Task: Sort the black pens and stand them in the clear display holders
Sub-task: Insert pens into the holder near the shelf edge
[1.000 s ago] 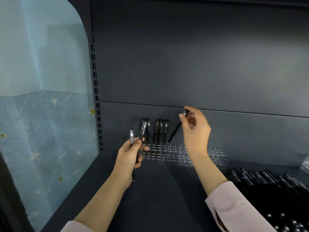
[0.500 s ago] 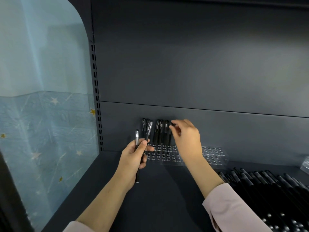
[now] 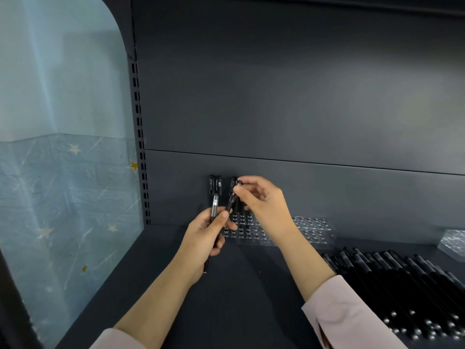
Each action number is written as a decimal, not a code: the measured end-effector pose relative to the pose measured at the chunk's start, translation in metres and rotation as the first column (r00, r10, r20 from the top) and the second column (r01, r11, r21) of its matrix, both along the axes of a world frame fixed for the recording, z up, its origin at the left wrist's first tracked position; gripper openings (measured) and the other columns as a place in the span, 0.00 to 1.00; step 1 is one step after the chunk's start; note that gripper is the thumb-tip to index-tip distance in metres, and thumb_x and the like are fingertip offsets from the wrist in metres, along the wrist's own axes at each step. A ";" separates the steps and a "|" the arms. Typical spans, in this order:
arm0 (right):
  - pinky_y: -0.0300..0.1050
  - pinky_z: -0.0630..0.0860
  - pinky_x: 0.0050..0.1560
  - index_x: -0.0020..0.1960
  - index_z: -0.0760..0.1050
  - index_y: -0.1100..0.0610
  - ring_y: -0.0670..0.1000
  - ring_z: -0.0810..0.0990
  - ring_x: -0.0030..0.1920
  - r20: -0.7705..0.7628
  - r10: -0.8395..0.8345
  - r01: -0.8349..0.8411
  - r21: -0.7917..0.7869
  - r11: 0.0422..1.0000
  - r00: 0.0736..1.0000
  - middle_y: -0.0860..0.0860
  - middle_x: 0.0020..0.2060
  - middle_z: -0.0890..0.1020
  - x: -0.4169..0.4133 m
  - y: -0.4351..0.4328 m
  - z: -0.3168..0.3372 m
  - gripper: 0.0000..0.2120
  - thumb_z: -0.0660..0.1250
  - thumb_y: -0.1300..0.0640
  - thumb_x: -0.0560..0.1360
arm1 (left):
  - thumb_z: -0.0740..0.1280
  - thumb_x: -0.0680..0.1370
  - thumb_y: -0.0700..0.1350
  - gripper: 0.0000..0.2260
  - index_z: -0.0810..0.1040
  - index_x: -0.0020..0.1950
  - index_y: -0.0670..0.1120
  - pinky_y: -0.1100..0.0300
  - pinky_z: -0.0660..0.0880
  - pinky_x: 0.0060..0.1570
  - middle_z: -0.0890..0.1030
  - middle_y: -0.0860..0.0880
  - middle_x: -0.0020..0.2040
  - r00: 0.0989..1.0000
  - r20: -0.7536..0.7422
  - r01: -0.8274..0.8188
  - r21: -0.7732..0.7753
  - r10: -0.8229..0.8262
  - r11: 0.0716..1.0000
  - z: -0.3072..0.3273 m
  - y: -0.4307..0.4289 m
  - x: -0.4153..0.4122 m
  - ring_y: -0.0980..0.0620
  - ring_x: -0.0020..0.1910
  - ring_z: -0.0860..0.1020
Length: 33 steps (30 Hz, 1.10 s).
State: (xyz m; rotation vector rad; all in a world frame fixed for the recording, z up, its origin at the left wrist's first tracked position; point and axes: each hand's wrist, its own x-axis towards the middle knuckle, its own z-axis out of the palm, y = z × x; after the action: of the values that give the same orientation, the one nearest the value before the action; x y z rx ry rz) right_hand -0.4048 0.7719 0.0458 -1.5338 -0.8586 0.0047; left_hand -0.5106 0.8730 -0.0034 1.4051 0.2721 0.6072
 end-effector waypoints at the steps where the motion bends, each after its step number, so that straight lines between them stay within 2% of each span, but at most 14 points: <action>1: 0.45 0.80 0.46 0.54 0.79 0.53 0.53 0.82 0.47 -0.030 0.006 -0.006 0.029 1.000 1.000 0.52 0.45 0.83 -0.002 0.000 0.000 0.09 0.72 0.56 0.74 | 0.63 0.82 0.45 0.08 0.77 0.58 0.46 0.64 0.60 0.24 0.84 0.51 0.39 1.000 0.002 0.008 0.001 -0.008 1.000 0.000 -0.001 0.000 0.56 0.26 0.68; 4: 0.42 0.80 0.44 0.53 0.78 0.55 0.57 0.82 0.46 -0.102 0.018 -0.010 0.076 0.997 0.995 0.56 0.45 0.83 -0.004 -0.001 0.000 0.09 0.71 0.61 0.74 | 0.64 0.81 0.45 0.08 0.77 0.58 0.46 0.64 0.60 0.24 0.83 0.50 0.39 1.000 -0.001 0.021 0.003 -0.021 1.000 0.001 -0.004 0.000 0.56 0.26 0.68; 7: 0.45 0.81 0.46 0.55 0.76 0.58 0.52 0.82 0.42 -0.129 -0.005 0.027 0.167 0.986 0.992 0.56 0.43 0.82 0.000 -0.004 0.003 0.10 0.69 0.64 0.75 | 0.63 0.82 0.48 0.09 0.77 0.58 0.46 0.64 0.59 0.24 0.82 0.50 0.39 0.999 -0.030 0.019 -0.020 -0.020 1.000 0.001 -0.003 -0.001 0.56 0.26 0.67; 10: 0.45 0.80 0.47 0.55 0.73 0.58 0.50 0.81 0.41 -0.148 -0.161 0.206 0.371 0.905 0.976 0.51 0.42 0.81 0.012 -0.015 0.010 0.09 0.67 0.65 0.76 | 0.60 0.82 0.52 0.11 0.74 0.58 0.47 0.64 0.59 0.23 0.81 0.49 0.38 0.995 -0.103 0.005 -0.046 -0.009 0.999 0.000 -0.001 0.002 0.57 0.26 0.66; 12: 0.43 0.79 0.48 0.56 0.73 0.56 0.52 0.81 0.44 -0.077 -0.326 0.327 0.417 0.848 0.942 0.49 0.44 0.80 0.018 -0.025 0.013 0.08 0.66 0.63 0.78 | 0.58 0.83 0.51 0.11 0.71 0.60 0.46 0.64 0.59 0.21 0.80 0.47 0.38 0.990 -0.144 -0.016 -0.076 0.004 0.997 -0.002 0.002 0.005 0.56 0.25 0.65; 14: 0.37 0.76 0.47 0.56 0.73 0.52 0.49 0.81 0.45 0.024 -0.420 0.378 0.392 0.839 0.907 0.45 0.45 0.80 0.020 -0.032 0.012 0.09 0.65 0.62 0.78 | 0.55 0.84 0.47 0.09 0.68 0.61 0.44 0.64 0.59 0.20 0.79 0.45 0.38 0.988 -0.156 -0.031 -0.125 0.012 0.992 -0.005 0.003 0.009 0.55 0.24 0.65; 17: 0.31 0.73 0.45 0.57 0.73 0.50 0.42 0.78 0.45 0.128 -0.434 0.383 0.298 0.874 0.892 0.39 0.45 0.78 0.021 -0.033 0.007 0.09 0.64 0.61 0.79 | 0.54 0.84 0.42 0.06 0.68 0.58 0.44 0.64 0.59 0.20 0.79 0.45 0.37 0.991 -0.131 -0.029 -0.161 0.008 0.987 -0.007 0.002 0.011 0.55 0.24 0.66; 19: 0.30 0.73 0.45 0.57 0.73 0.50 0.41 0.78 0.45 0.179 -0.424 0.377 0.245 0.893 0.888 0.38 0.44 0.78 0.021 -0.031 0.003 0.10 0.64 0.61 0.79 | 0.55 0.84 0.42 0.04 0.69 0.55 0.46 0.63 0.59 0.21 0.79 0.46 0.37 0.994 -0.109 -0.010 -0.141 -0.005 0.990 -0.005 0.001 0.009 0.55 0.25 0.66; 24: 0.33 0.75 0.49 0.59 0.75 0.51 0.42 0.79 0.47 0.311 -0.418 0.385 0.162 0.908 0.854 0.44 0.46 0.80 0.024 -0.027 -0.004 0.11 0.65 0.61 0.78 | 0.59 0.83 0.48 0.05 0.71 0.56 0.49 0.63 0.60 0.23 0.80 0.49 0.38 0.994 -0.106 0.025 -0.054 -0.030 0.998 -0.001 -0.001 0.003 0.55 0.26 0.67; 29: 0.32 0.76 0.49 0.59 0.77 0.55 0.43 0.79 0.44 0.412 -0.413 0.406 0.109 0.907 0.812 0.46 0.47 0.80 0.027 -0.023 -0.009 0.11 0.66 0.63 0.77 | 0.59 0.83 0.45 0.04 0.72 0.56 0.47 0.63 0.60 0.22 0.79 0.49 0.35 0.997 -0.073 0.025 -0.092 -0.031 0.995 0.000 -0.002 0.003 0.55 0.26 0.66; 31: 0.28 0.73 0.49 0.60 0.79 0.56 0.42 0.77 0.43 0.468 -0.392 0.429 0.030 0.903 0.792 0.47 0.50 0.78 0.032 -0.022 -0.013 0.12 0.65 0.64 0.78 | 0.60 0.83 0.42 0.04 0.72 0.56 0.45 0.64 0.60 0.21 0.79 0.48 0.33 0.998 -0.052 0.021 -0.117 -0.027 0.993 0.001 -0.002 0.004 0.55 0.25 0.66; 33: 0.23 0.69 0.48 0.62 0.78 0.56 0.42 0.75 0.43 0.473 -0.339 0.414 -0.060 0.909 0.813 0.48 0.53 0.76 0.035 -0.021 -0.016 0.14 0.64 0.64 0.78 | 0.60 0.82 0.40 0.04 0.71 0.56 0.44 0.64 0.60 0.22 0.79 0.47 0.33 0.999 -0.034 0.020 -0.133 -0.025 0.991 0.001 -0.002 0.004 0.55 0.25 0.67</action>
State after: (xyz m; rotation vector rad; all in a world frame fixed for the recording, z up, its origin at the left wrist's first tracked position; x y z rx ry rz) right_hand -0.3696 0.7510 0.0295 -1.8758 -0.9129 -0.6156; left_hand -0.5070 0.8711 -0.0028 1.2897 0.3188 0.5365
